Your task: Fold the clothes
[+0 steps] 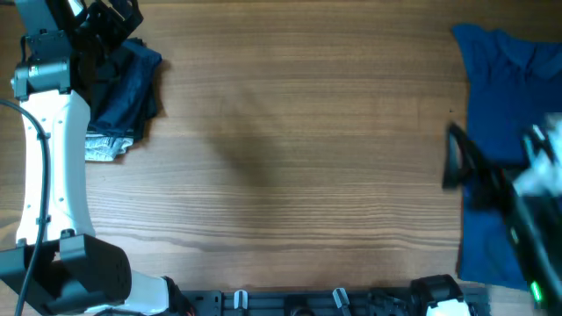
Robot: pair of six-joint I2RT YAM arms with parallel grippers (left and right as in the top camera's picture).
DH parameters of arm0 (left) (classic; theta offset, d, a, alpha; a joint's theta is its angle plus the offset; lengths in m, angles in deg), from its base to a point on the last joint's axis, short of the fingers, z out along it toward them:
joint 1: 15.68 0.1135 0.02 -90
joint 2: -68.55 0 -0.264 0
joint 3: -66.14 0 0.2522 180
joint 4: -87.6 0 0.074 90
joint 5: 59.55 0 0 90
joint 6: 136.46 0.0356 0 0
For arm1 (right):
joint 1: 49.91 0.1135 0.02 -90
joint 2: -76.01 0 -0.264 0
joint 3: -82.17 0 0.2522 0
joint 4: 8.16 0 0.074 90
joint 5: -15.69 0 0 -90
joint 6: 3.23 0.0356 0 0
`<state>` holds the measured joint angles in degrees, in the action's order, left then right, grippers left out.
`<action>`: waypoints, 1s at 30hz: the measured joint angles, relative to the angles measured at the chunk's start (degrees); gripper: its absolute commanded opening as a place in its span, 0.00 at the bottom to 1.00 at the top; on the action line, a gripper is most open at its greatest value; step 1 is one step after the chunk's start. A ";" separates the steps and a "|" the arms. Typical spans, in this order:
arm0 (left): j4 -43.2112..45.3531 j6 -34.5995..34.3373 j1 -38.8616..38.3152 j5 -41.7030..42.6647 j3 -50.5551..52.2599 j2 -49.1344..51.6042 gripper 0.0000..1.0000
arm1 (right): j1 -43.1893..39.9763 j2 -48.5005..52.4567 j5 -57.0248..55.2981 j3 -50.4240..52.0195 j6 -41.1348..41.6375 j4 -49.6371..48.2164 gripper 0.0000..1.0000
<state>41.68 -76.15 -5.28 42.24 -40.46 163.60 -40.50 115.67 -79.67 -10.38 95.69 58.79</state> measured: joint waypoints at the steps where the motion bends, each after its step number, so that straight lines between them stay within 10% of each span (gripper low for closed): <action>1: 0.00 0.00 0.00 -0.02 0.00 0.00 1.00 | 0.20 -4.79 0.02 0.61 0.00 0.15 0.99; 11: 0.00 0.00 0.00 -0.04 0.00 0.00 1.00 | 0.26 -36.20 1.07 26.67 0.70 -5.35 0.99; 22: 0.02 0.00 0.00 -0.20 0.00 0.00 1.00 | 0.31 -38.77 1.29 62.62 2.84 -51.69 0.99; 30: 0.00 0.00 0.00 -0.22 0.00 0.00 1.00 | -2.36 -38.77 1.29 74.14 5.53 -60.06 0.99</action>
<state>41.68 -76.15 -5.28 42.02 -40.46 163.60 -42.86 76.90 -78.38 63.76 101.22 -1.28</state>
